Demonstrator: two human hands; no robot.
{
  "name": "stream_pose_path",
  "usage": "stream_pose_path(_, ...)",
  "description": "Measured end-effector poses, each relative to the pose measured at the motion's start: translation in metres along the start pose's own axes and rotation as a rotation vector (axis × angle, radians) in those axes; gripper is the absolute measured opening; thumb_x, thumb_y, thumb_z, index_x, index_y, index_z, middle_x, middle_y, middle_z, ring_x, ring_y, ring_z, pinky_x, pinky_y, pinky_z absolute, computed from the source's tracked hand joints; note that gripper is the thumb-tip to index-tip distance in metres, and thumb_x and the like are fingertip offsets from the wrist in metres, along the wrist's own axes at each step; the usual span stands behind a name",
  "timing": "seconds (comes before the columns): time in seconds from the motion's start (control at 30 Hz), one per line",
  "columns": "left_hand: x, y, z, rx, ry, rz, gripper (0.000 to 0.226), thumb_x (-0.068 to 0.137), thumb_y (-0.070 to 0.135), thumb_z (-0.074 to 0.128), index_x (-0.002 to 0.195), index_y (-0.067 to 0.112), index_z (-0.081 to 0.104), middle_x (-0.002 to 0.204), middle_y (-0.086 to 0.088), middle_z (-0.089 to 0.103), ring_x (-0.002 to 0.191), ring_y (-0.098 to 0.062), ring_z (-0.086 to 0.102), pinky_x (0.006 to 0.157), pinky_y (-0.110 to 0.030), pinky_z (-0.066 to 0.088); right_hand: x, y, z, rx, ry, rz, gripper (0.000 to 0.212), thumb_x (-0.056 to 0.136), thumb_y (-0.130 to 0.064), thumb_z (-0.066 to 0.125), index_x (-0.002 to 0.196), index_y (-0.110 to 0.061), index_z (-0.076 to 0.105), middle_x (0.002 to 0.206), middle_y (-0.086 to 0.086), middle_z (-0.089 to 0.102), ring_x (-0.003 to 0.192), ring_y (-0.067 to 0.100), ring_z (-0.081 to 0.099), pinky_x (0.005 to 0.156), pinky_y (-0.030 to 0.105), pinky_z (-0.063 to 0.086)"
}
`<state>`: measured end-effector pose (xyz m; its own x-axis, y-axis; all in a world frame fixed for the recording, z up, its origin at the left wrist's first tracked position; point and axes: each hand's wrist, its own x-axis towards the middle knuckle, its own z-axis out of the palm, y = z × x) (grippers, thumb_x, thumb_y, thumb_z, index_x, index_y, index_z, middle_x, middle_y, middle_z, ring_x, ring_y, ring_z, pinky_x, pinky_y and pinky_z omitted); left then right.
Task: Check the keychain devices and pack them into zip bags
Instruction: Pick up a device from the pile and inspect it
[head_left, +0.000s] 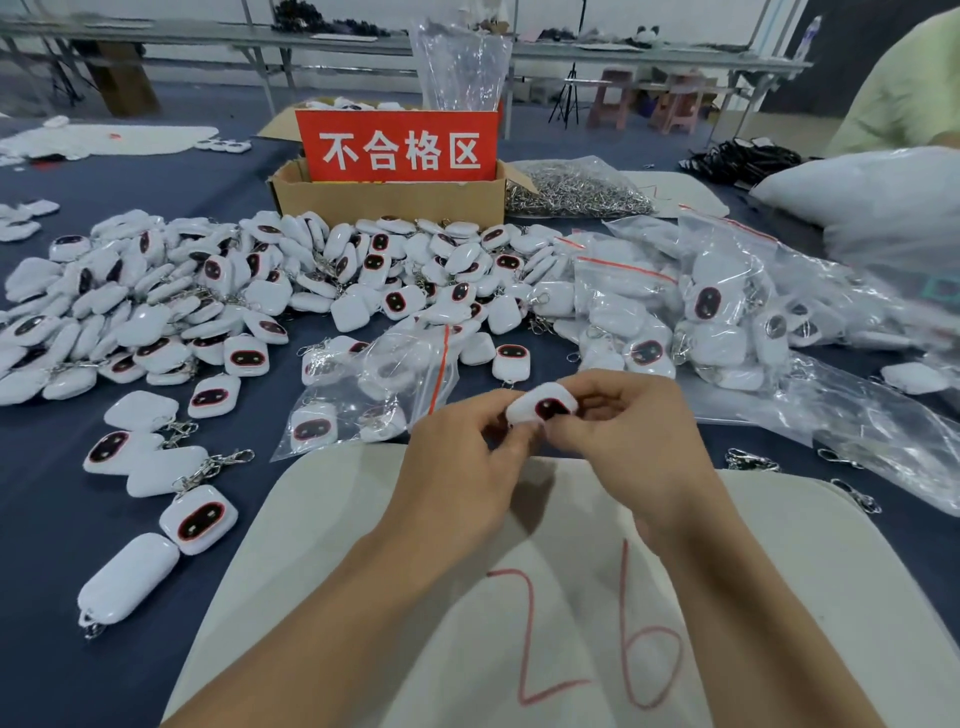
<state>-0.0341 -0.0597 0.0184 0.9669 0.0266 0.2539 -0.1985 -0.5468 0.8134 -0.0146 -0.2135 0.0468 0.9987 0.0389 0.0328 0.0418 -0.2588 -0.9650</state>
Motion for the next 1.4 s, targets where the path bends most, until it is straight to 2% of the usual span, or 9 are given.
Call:
stream_pose_path(0.1,-0.001,0.002,0.000,-0.025,-0.011,-0.026,0.017,0.101,0.034,0.061,0.095,0.028,0.075,0.072,0.007,0.067,0.070,-0.010,0.060,0.068,-0.031,0.046,0.001,-0.002,0.002,0.262,-0.055,0.128,0.022,0.085,0.007,0.070,0.087,-0.012,0.081,0.073,0.000,0.074,0.058,0.006,0.060,0.058,0.014,0.045)
stream_pose_path(0.2,-0.001,0.001,-0.001,0.062,-0.081,-0.040,0.047,0.100,0.052,0.045,0.086,0.018,0.075,0.072,-0.005,0.066,0.072,-0.020,0.059,0.070,-0.040,0.046,0.002,0.000,0.005,0.276,-0.055,0.179,0.024,0.092,0.009,0.058,0.093,-0.009,0.075,0.071,0.006,0.062,0.061,0.013,0.046,0.057,0.022,0.038)
stream_pose_path(0.3,-0.002,0.000,-0.002,0.055,-0.074,-0.068,0.042,0.094,0.051,0.044,0.086,0.023,0.074,0.072,0.002,0.068,0.070,-0.012,0.059,0.068,-0.035,0.047,0.003,-0.001,0.006,0.267,-0.066,0.180,0.021,0.095,0.006,0.056,0.095,-0.007,0.071,0.069,0.009,0.060,0.056,0.015,0.046,0.053,0.025,0.034)
stream_pose_path(0.37,-0.001,0.003,-0.002,-0.077,-0.050,-0.100,0.027,0.091,0.043,0.054,0.106,0.033,0.074,0.078,0.016,0.071,0.074,-0.001,0.062,0.073,-0.023,0.048,0.004,0.000,0.006,0.251,-0.066,0.168,0.021,0.094,0.005,0.057,0.093,-0.008,0.074,0.067,0.008,0.059,0.053,0.014,0.045,0.050,0.022,0.033)
stream_pose_path(0.47,0.004,0.003,-0.002,-0.283,-0.061,-0.164,0.055,0.079,0.031,0.064,0.133,0.036,0.066,0.101,0.017,0.078,0.097,-0.007,0.072,0.095,-0.030,0.054,0.003,0.001,0.006,0.213,-0.080,0.148,0.025,0.089,0.005,0.061,0.089,-0.012,0.079,0.065,0.005,0.062,0.052,0.011,0.045,0.048,0.017,0.036)
stream_pose_path(0.8,0.011,-0.001,-0.002,-0.509,-0.017,-0.195,0.027,0.077,0.023,0.071,0.097,0.038,0.082,0.081,-0.001,0.079,0.076,-0.012,0.072,0.085,-0.032,0.058,0.004,-0.001,0.010,0.317,0.007,0.184,0.021,0.082,0.012,0.065,0.088,-0.002,0.079,0.062,0.000,0.068,0.048,0.003,0.050,0.047,0.012,0.039)
stream_pose_path(1.0,0.008,0.000,0.000,-0.508,-0.029,-0.221,0.024,0.079,0.030,0.071,0.099,0.039,0.081,0.085,-0.002,0.079,0.081,-0.018,0.073,0.089,-0.057,0.057,0.002,0.000,0.010,0.312,0.013,0.177,0.016,0.084,0.015,0.065,0.091,0.005,0.075,0.056,-0.003,0.065,0.045,-0.001,0.052,0.044,0.010,0.038)
stream_pose_path(1.23,0.008,0.002,-0.001,-0.484,0.025,-0.243,0.017,0.077,0.037,0.070,0.088,0.038,0.082,0.082,0.003,0.079,0.074,-0.012,0.070,0.085,-0.047,0.059,0.004,0.001,0.012,0.334,-0.022,0.174,0.017,0.086,0.010,0.065,0.095,0.001,0.077,0.065,0.002,0.067,0.052,0.004,0.050,0.049,0.014,0.039)
stream_pose_path(1.4,0.007,0.002,-0.003,-0.462,0.067,-0.268,0.008,0.079,0.029,0.077,0.078,0.036,0.082,0.066,0.009,0.074,0.060,-0.003,0.064,0.063,-0.017,0.052,0.002,-0.001,0.012,0.348,-0.081,0.163,0.020,0.085,0.010,0.065,0.086,-0.004,0.078,0.066,0.005,0.069,0.051,0.005,0.052,0.048,0.014,0.040)
